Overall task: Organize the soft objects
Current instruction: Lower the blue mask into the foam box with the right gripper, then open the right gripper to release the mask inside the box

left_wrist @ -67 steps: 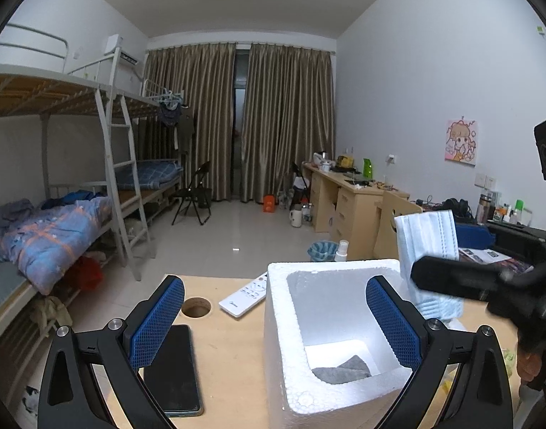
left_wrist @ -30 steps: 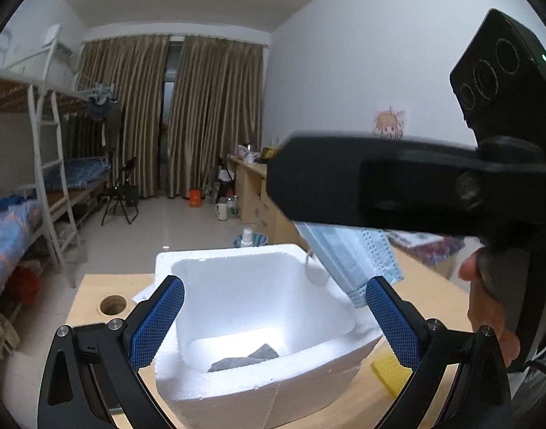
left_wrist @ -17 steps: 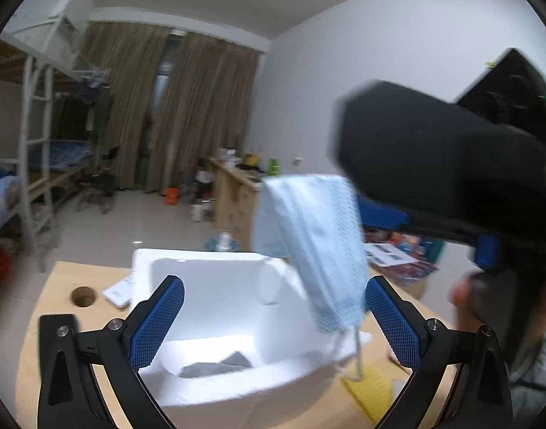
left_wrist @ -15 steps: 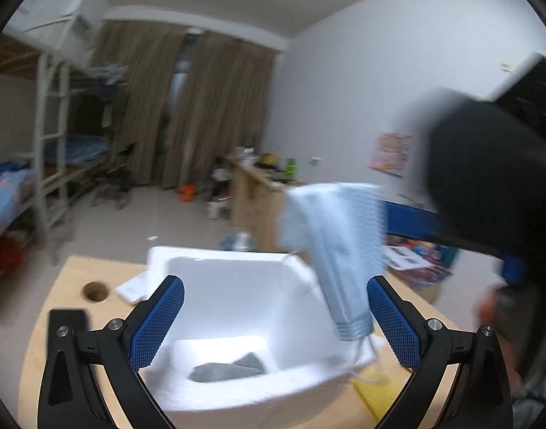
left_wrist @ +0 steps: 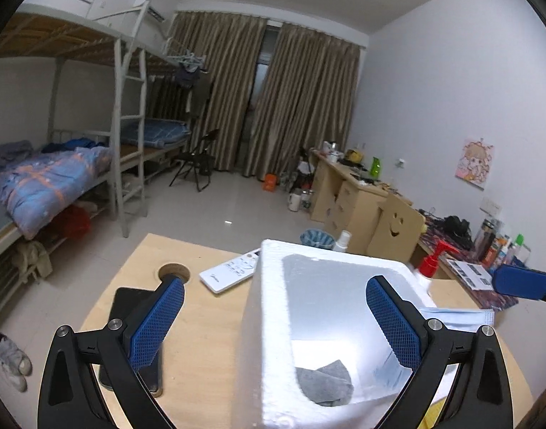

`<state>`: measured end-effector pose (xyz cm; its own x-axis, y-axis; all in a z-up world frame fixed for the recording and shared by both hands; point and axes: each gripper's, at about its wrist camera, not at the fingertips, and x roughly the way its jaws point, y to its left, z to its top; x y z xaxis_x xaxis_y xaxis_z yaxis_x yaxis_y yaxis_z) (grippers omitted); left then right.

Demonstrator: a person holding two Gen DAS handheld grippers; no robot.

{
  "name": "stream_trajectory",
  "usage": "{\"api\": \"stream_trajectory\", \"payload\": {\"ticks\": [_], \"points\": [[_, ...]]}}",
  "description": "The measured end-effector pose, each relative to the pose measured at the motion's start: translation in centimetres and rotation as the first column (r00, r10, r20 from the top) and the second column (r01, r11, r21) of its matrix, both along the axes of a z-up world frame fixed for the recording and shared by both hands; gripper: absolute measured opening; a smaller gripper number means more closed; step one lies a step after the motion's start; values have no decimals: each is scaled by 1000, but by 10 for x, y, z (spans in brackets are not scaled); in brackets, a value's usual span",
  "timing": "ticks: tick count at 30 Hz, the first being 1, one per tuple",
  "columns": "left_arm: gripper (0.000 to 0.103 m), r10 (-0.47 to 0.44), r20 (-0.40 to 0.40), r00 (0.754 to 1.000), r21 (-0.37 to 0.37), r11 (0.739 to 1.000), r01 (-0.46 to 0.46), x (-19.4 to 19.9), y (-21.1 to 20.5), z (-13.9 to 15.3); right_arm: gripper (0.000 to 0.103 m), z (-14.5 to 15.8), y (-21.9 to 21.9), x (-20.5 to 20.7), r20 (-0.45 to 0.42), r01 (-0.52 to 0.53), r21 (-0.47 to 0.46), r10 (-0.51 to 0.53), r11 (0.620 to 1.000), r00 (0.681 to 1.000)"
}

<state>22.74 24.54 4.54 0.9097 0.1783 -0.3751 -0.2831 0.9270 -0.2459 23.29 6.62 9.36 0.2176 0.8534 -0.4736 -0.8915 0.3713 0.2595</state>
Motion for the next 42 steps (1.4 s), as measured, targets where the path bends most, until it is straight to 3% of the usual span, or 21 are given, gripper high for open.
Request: {"api": "stream_trajectory", "payload": {"ticks": [8,16,21,24,31,36,39,40,41,42], "points": [[102,6,30,1000,-31,1000,-5,-11,10,0,101,8,-11,-9,54,29,16,-30,999,998],[102,-18,54,998,-13,1000,18,-31,-1,1,101,-6,-53,-1,24,135,50,-136,990,990],[102,-33,84,996,43,999,29,-49,-16,4,101,-25,-74,-3,42,206,50,-208,977,977],[102,-39,106,994,70,997,32,-61,-23,7,101,-36,-78,0,11,211,45,-212,976,977],[102,-10,117,993,155,988,-8,-70,-38,7,101,-56,-73,12,-19,246,8,-246,969,969],[102,-24,124,992,175,985,2,-75,-45,4,99,-61,-72,19,-24,276,3,-276,961,961],[102,-23,128,992,185,983,-2,-76,-46,3,66,-60,-71,25,-52,272,-6,-272,962,961],[102,-25,125,992,187,982,1,-75,-46,4,45,-61,-70,27,-62,266,-11,-266,964,962],[102,-25,123,992,190,982,1,-75,-46,3,32,-62,-68,27,-65,267,-17,-267,964,961],[102,-23,123,992,193,981,-2,-75,-47,2,31,-63,-67,28,-61,273,-22,-274,962,960]]}}
